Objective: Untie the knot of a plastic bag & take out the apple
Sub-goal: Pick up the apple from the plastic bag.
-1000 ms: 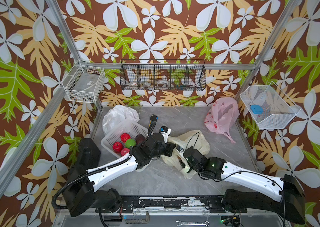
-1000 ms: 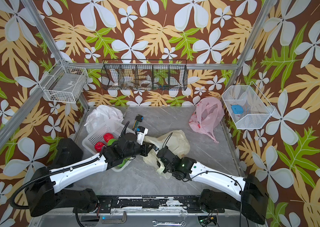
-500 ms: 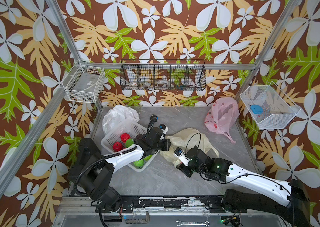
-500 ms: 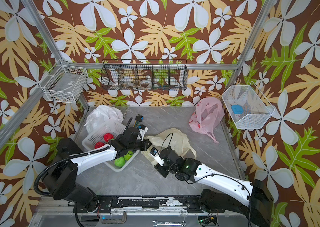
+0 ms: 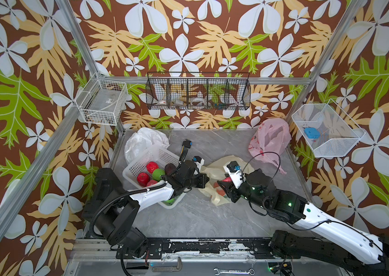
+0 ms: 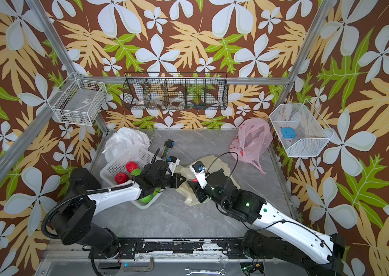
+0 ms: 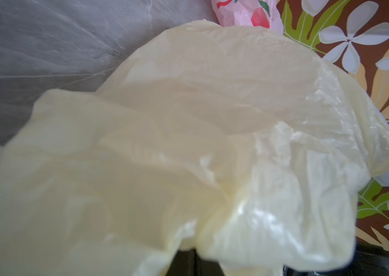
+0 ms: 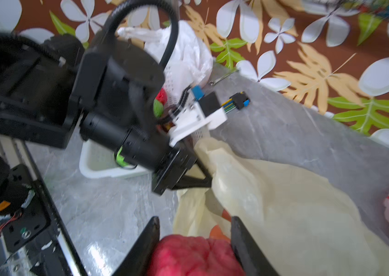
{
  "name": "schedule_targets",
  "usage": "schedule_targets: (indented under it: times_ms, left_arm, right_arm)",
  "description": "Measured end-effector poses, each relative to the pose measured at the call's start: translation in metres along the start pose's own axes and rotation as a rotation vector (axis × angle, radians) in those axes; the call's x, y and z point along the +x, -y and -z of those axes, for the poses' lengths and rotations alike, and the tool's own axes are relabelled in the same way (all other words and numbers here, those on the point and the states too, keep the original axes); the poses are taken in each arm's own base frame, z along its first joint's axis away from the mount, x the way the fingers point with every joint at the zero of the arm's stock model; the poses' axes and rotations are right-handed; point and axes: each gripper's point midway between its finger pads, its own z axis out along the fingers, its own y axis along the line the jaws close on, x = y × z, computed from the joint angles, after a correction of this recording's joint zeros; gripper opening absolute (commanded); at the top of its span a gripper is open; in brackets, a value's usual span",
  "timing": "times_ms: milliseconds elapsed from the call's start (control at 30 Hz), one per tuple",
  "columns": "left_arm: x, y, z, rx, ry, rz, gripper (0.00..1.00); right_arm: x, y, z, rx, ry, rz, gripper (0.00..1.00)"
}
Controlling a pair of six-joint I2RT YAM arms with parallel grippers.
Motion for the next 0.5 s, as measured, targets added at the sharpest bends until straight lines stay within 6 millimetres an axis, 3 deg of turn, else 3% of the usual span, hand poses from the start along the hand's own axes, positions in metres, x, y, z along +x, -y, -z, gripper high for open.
schedule_targets:
  times_ms: [133, 267, 367, 500]
  left_arm:
    - [0.020, 0.014, 0.015, 0.043, -0.001, -0.012, 0.00]
    - [0.041, 0.028, 0.032, 0.092, -0.003, -0.039, 0.00]
    - [0.057, 0.029, 0.046, 0.107, -0.002, -0.032, 0.00]
    - [0.078, 0.029, 0.060, 0.134, -0.004, -0.021, 0.00]
  right_arm:
    - [-0.034, 0.015, 0.003, 0.100, 0.072, -0.038, 0.36]
    - [-0.051, 0.023, -0.015, 0.166, 0.070, -0.046, 0.37]
    - [-0.059, 0.026, -0.045, 0.193, 0.036, -0.060, 0.38]
    - [-0.060, 0.021, -0.105, 0.153, -0.041, -0.071, 0.38]
